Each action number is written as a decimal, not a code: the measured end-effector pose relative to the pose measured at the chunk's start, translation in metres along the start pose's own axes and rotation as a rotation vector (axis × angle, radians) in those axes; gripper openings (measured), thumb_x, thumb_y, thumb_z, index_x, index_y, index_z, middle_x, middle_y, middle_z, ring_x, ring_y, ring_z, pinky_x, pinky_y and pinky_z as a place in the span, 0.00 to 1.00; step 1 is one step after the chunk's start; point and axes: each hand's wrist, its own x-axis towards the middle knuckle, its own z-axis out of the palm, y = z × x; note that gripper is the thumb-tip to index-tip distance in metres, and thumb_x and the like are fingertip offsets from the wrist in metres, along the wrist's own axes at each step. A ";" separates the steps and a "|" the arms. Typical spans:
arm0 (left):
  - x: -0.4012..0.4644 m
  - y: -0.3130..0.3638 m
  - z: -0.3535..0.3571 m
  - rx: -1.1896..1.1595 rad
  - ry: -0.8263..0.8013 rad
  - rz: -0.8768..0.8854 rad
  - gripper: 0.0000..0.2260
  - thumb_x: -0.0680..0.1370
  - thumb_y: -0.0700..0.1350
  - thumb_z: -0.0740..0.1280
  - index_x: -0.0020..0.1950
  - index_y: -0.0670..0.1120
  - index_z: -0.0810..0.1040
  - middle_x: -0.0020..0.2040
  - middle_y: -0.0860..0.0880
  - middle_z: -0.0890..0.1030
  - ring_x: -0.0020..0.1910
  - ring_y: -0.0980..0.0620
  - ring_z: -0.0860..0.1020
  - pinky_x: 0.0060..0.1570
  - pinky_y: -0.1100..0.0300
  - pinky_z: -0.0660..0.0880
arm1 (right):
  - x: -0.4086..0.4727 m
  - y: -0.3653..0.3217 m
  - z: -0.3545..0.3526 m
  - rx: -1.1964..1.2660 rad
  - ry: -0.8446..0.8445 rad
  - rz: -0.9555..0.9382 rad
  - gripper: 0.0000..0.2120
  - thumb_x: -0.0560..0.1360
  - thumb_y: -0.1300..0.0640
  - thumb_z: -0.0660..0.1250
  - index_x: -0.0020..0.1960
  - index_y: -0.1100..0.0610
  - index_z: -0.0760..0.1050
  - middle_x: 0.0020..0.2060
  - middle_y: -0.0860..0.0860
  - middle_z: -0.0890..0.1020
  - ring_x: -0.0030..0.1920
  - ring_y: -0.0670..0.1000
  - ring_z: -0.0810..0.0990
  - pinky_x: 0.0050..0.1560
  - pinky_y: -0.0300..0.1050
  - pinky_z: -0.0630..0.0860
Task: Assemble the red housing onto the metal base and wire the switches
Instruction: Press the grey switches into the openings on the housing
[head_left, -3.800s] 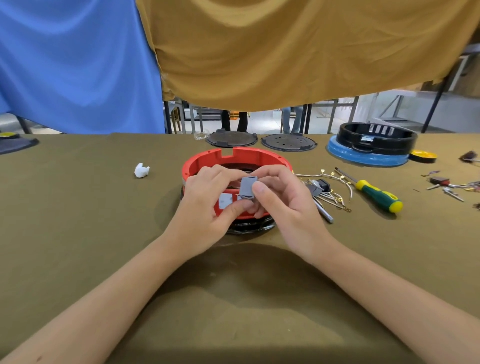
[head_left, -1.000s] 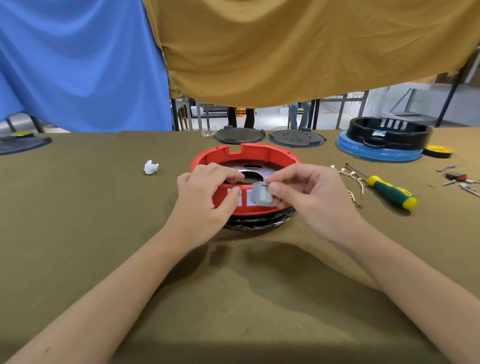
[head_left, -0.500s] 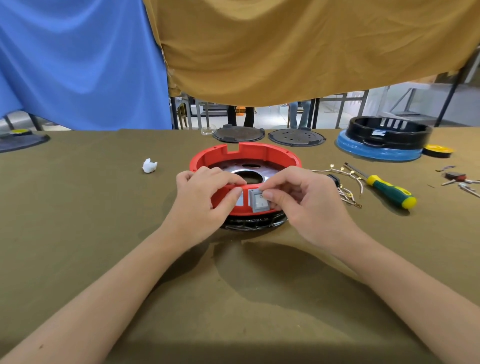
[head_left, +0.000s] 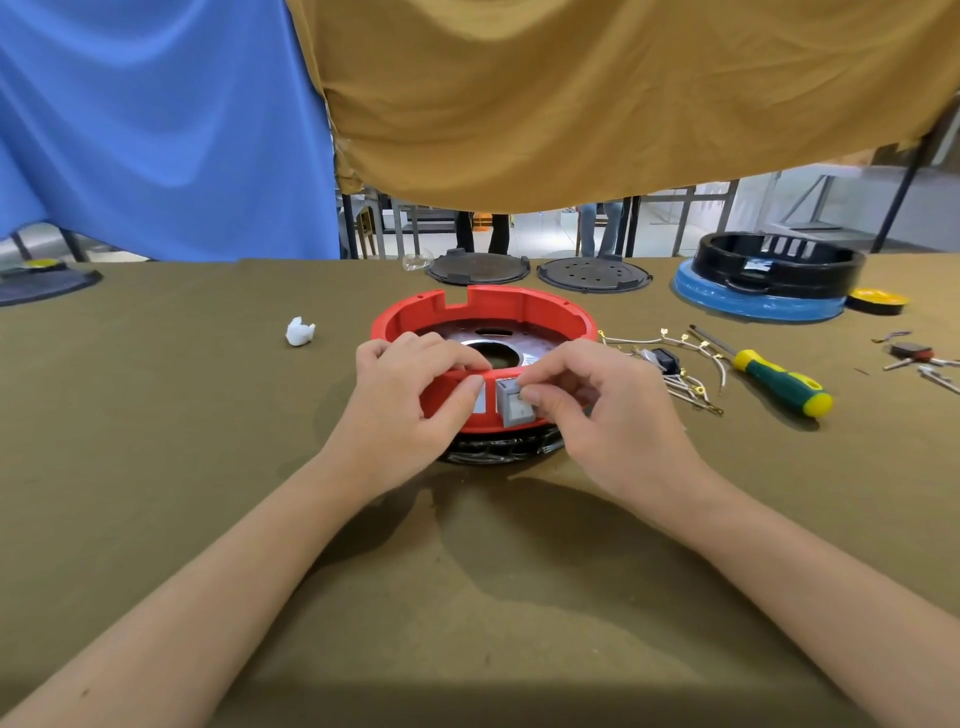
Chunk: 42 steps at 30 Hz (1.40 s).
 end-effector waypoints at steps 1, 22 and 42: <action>0.000 0.001 0.000 -0.002 -0.005 0.004 0.07 0.78 0.48 0.64 0.52 0.53 0.81 0.46 0.59 0.80 0.50 0.57 0.75 0.60 0.51 0.61 | 0.000 0.000 0.000 -0.001 0.006 0.000 0.04 0.75 0.63 0.71 0.48 0.57 0.83 0.41 0.46 0.83 0.44 0.44 0.81 0.44 0.42 0.79; 0.001 0.003 0.002 -0.086 -0.042 0.023 0.13 0.75 0.60 0.63 0.49 0.53 0.78 0.44 0.60 0.78 0.49 0.54 0.76 0.61 0.57 0.61 | 0.011 0.010 -0.008 -0.299 -0.137 -0.044 0.15 0.77 0.48 0.67 0.59 0.53 0.81 0.54 0.45 0.81 0.57 0.41 0.68 0.55 0.30 0.63; 0.000 0.004 0.001 -0.083 -0.062 -0.011 0.08 0.75 0.55 0.67 0.49 0.52 0.77 0.44 0.61 0.78 0.49 0.56 0.76 0.60 0.64 0.58 | 0.016 0.011 -0.012 -0.240 -0.202 0.014 0.12 0.78 0.52 0.68 0.61 0.49 0.80 0.54 0.40 0.76 0.58 0.39 0.68 0.54 0.28 0.63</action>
